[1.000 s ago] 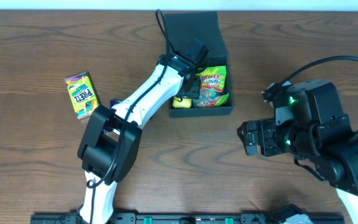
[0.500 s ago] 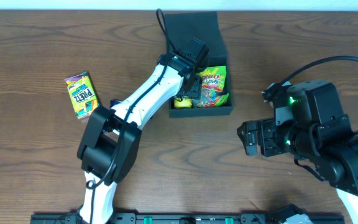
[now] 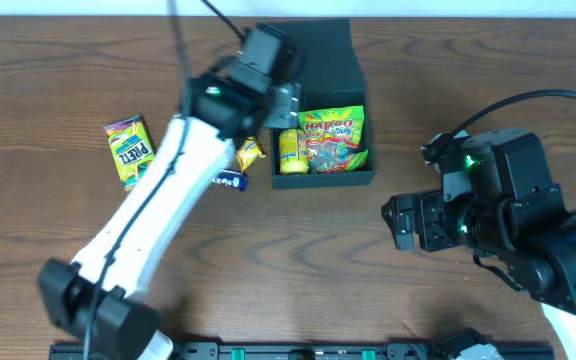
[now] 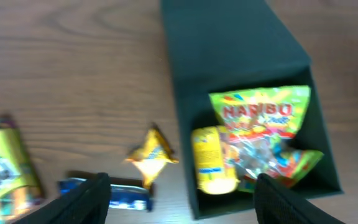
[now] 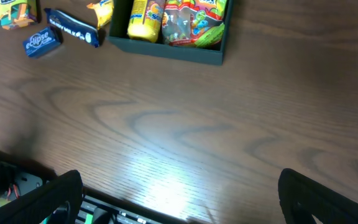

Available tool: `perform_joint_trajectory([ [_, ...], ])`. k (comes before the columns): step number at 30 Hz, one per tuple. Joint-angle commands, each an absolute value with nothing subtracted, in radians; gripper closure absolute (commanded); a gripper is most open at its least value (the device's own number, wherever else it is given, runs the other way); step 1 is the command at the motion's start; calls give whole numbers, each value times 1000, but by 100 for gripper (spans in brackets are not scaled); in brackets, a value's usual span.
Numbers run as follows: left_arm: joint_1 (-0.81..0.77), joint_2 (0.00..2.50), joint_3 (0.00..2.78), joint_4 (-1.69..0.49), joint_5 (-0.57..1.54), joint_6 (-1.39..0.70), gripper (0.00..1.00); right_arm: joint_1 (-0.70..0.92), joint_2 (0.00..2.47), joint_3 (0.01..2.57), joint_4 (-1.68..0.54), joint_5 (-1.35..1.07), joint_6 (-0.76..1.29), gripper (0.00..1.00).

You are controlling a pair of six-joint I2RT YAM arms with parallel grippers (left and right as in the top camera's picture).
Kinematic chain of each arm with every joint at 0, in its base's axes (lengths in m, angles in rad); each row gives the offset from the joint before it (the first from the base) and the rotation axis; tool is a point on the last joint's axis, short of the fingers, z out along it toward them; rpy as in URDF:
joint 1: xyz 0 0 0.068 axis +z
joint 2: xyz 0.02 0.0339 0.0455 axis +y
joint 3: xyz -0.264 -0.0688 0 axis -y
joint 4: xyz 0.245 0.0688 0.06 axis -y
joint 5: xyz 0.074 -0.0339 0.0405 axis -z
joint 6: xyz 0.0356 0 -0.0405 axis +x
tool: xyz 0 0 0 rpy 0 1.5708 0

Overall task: Pack container
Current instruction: 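Withdraw the left gripper and reach toward the yellow Julie's pack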

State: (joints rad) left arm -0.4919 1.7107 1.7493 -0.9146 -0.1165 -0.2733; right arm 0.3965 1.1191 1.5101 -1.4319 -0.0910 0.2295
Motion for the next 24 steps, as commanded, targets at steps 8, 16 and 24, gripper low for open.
perform_joint_trajectory([
  [8, -341, 1715, 1658, -945, 172, 429, 27, 387, 1118, 1520, -1433, -94, 220, 1],
  [16, -277, 1755, 1437, -825, 230, 652, 16, 387, 1118, 1520, -1433, -94, 220, 1],
  [24, -273, 1871, 1361, -662, 241, 650, 8, 387, 1118, 1520, -1433, -94, 220, 1],
])
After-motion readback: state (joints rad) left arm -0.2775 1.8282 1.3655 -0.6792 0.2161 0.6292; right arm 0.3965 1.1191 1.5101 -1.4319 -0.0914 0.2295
